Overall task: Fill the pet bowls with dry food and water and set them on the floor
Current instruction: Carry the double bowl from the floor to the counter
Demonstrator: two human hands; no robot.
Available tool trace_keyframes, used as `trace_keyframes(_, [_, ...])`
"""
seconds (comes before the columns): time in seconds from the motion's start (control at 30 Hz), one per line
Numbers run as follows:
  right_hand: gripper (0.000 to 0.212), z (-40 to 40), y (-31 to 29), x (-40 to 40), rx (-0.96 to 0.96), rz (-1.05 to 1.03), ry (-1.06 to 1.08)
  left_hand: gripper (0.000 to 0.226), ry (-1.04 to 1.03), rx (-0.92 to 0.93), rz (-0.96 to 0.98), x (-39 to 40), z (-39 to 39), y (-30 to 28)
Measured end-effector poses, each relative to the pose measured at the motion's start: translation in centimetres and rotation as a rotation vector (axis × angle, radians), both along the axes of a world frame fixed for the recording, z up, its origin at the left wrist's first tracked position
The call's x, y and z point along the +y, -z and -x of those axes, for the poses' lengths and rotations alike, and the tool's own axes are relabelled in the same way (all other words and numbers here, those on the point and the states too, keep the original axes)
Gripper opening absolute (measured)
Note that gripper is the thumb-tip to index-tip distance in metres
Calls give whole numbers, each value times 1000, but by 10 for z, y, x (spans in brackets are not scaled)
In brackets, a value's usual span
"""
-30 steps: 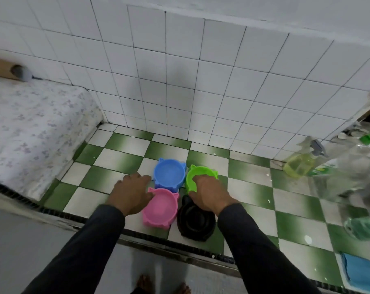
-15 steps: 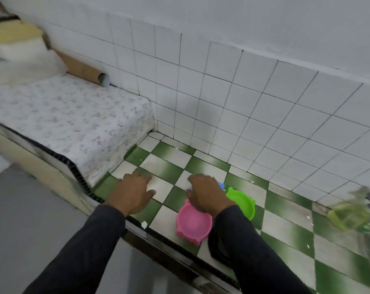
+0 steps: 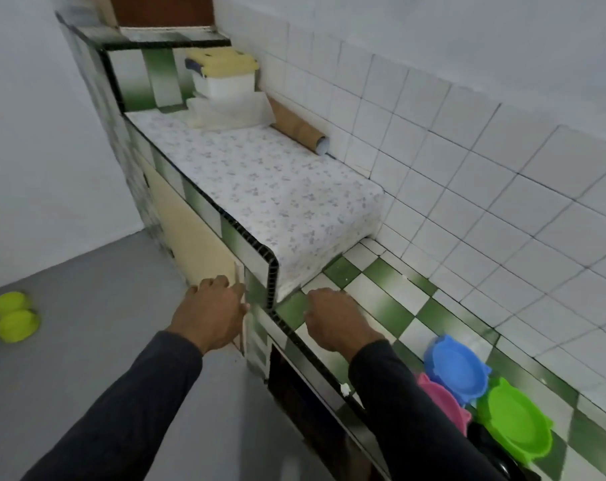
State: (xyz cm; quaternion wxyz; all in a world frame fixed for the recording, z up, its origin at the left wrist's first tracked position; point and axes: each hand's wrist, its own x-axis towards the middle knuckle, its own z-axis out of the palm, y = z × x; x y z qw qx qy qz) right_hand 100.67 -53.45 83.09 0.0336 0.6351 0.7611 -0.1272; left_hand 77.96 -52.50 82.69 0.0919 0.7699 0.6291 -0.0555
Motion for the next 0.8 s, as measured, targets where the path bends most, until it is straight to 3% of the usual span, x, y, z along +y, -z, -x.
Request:
trace_keyframes(0.2, [17, 101, 9, 42, 59, 44, -153, 47, -157, 12, -3, 1, 103, 9])
trace_keyframes(0.37, [34, 177, 18, 77, 96, 38, -278, 48, -303, 34, 3, 0, 178, 17])
trace_keyframes(0.63, [29, 279, 32, 125, 95, 54, -456, 46, -501, 50, -14, 0, 268, 31])
trace_keyframes(0.8, [42, 333, 34, 160, 87, 71, -585, 44, -598, 42, -8, 12, 311, 38])
